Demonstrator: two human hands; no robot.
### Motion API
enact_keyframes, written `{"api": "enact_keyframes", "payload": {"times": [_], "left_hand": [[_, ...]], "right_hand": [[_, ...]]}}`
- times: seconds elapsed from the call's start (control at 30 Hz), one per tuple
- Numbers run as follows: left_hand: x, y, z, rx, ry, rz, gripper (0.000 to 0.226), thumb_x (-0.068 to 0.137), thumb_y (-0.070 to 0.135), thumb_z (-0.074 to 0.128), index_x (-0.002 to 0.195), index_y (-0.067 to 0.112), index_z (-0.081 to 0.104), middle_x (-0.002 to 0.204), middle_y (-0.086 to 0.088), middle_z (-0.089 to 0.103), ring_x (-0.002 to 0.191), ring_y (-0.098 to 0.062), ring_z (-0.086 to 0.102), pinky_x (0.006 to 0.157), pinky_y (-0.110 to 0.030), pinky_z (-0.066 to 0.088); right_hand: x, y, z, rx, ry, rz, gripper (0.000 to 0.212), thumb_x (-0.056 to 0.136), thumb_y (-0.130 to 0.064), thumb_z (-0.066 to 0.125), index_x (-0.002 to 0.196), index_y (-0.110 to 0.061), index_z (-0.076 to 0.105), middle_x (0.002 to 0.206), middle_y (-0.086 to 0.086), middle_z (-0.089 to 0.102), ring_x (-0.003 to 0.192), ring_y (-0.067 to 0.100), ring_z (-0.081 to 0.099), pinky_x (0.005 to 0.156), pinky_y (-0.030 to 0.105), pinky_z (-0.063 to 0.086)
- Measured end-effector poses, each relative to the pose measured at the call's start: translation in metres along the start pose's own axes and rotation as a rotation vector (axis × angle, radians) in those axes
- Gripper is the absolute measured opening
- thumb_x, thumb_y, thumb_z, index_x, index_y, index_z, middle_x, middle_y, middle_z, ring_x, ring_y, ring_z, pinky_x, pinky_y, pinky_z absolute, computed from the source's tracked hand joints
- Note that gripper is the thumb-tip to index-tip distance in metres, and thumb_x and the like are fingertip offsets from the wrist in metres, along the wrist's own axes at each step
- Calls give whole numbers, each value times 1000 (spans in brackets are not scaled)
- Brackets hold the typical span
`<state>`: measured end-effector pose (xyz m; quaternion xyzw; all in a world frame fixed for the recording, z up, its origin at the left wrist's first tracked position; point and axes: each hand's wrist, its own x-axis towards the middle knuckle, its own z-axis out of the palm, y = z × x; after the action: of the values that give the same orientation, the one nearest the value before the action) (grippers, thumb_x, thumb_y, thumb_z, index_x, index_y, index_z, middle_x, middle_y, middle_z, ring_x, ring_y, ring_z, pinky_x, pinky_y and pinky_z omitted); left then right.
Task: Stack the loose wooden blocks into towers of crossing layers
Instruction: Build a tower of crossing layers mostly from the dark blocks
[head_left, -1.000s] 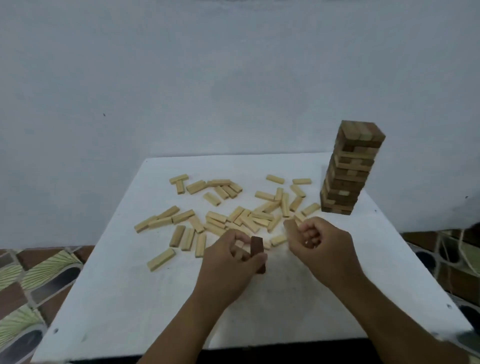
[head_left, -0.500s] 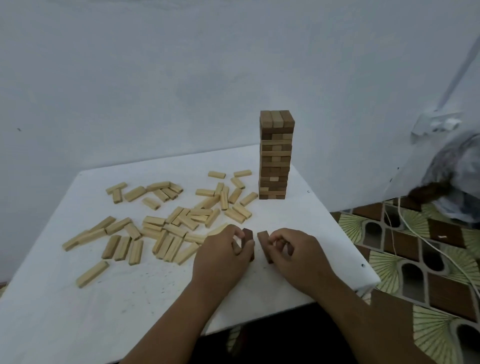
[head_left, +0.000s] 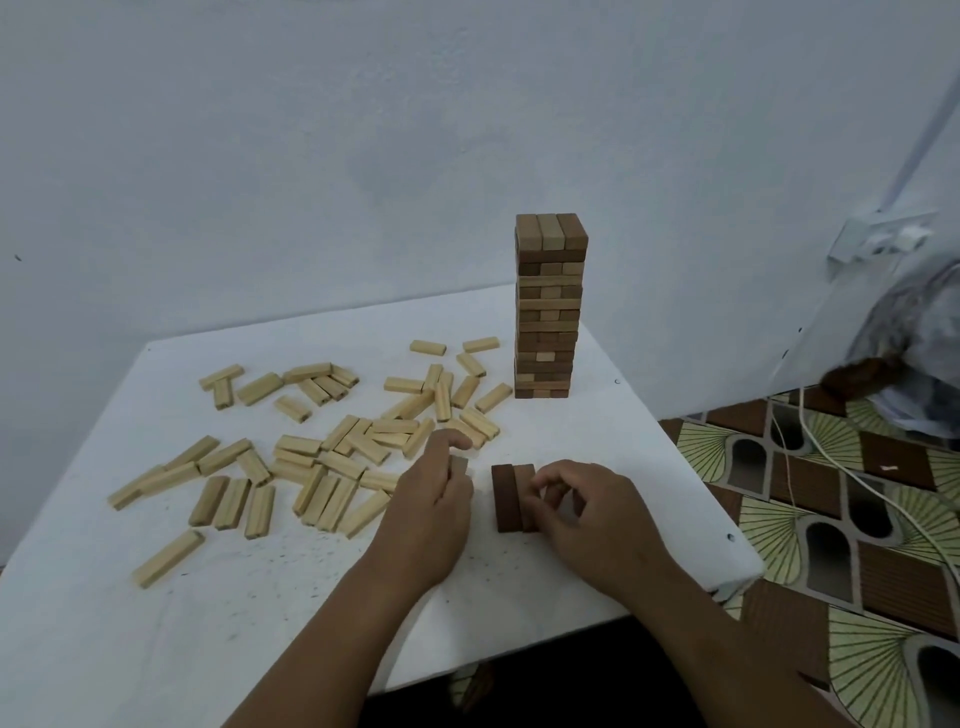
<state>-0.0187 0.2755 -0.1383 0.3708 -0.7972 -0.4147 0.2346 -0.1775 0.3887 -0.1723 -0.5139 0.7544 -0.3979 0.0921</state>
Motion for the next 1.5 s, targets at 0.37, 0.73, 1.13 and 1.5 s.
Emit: {"api": "enact_keyframes", "payload": {"times": [0.37,0.73,1.13,1.5], "left_hand": [[-2,-17,-2,263,36,174,48,83,32,76,128,26,61,121,7,51,92,-9,59,74,-14,48],[4,-18,-15,219,-37,183,29,81,-3,71,100,19,75,117,8,60,75,-4,62,73,-4,45],[24,-9,-20,258,-285,130,51,87,-1,62,120,37,63,99,17,60,78,-6,57,66,-6,43],[28,-11,-23,236,-288,60,52,85,3,68,118,42,62,88,9,58,83,-4,55,69,-9,38]], "right_hand": [[-1,-4,-2,2,7,-12,12,82,-35,70,94,-32,70,79,-21,63,74,2,57,69,15,45],[2,-15,-8,-115,-101,-35,30,81,-52,69,103,-31,69,99,-17,67,91,4,57,83,22,50],[11,-19,-14,-176,-238,-33,49,75,-59,73,117,-35,65,98,-15,61,78,-2,47,72,16,38],[9,-21,-10,-193,-197,-44,54,70,-64,66,113,-31,66,99,-12,66,84,5,53,75,22,45]]}}
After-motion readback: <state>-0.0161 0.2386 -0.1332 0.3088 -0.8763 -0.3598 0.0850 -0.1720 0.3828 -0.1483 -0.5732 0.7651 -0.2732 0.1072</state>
